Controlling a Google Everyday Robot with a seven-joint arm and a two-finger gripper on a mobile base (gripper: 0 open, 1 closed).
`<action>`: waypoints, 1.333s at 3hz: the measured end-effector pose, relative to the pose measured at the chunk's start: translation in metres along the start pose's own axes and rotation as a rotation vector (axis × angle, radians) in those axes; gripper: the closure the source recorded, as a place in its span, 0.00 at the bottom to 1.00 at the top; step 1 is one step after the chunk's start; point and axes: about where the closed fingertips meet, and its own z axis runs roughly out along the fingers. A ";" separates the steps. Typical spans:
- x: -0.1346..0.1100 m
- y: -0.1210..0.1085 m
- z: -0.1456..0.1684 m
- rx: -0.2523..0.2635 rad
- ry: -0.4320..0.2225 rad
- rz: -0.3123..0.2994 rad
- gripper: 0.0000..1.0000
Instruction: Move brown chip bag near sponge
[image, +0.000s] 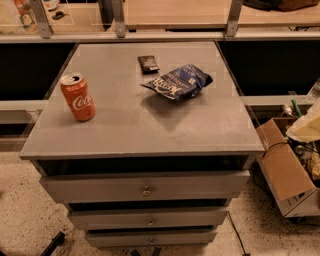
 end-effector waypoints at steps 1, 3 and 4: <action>-0.003 0.003 0.002 -0.076 -0.098 -0.025 0.00; -0.012 0.005 -0.008 -0.094 -0.161 -0.053 0.00; -0.016 0.015 -0.001 -0.121 -0.179 -0.027 0.00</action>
Offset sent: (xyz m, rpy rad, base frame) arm 0.0009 0.0032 -0.0017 0.0489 0.0160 0.0929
